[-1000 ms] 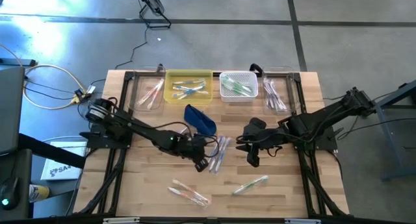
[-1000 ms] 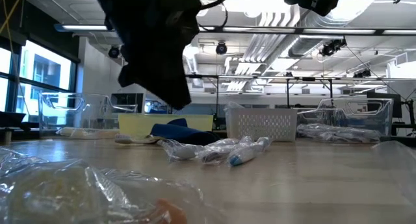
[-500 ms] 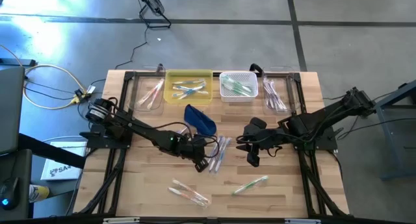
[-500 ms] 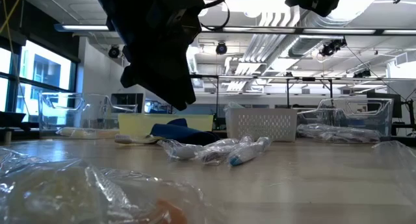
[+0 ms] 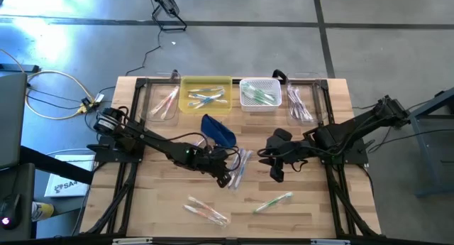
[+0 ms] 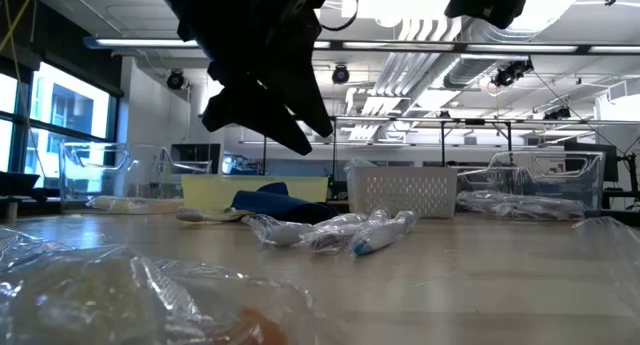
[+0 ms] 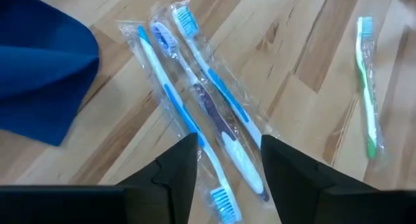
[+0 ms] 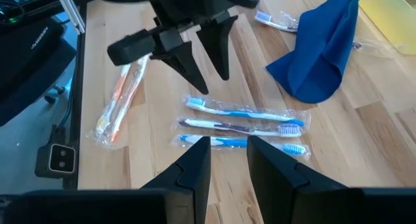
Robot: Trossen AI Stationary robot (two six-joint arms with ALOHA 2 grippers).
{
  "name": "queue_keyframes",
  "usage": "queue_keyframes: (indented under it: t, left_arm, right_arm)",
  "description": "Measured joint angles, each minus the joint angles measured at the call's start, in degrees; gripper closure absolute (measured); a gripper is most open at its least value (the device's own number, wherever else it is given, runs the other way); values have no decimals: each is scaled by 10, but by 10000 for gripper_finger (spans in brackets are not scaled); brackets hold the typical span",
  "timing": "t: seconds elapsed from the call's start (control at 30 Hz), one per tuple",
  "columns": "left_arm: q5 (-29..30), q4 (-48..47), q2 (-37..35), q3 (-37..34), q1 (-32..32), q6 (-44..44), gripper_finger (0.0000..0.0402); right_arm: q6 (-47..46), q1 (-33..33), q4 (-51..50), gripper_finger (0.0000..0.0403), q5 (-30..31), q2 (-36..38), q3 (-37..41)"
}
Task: Pick & Place Toothbrushes
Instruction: Put the blue toothbrush into the yellow bin
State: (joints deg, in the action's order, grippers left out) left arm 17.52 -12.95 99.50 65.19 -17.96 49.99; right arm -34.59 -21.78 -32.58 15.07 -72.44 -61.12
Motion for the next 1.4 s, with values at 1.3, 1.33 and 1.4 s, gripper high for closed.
queue_keyframes:
  t: [1.3, 1.33, 1.4]
  left_arm:
    - [-125, -233, 151, 203, 71, -83, 289]
    - [-125, -223, 158, 204, 71, -77, 277]
    - [-124, -233, 167, 203, 71, -61, 255]
  right_arm:
    - [30, -61, -82, 309, -1, 0, 0]
    - [33, -61, -82, 309, -1, 0, 0]
    - [43, -61, -82, 309, -1, 0, 0]
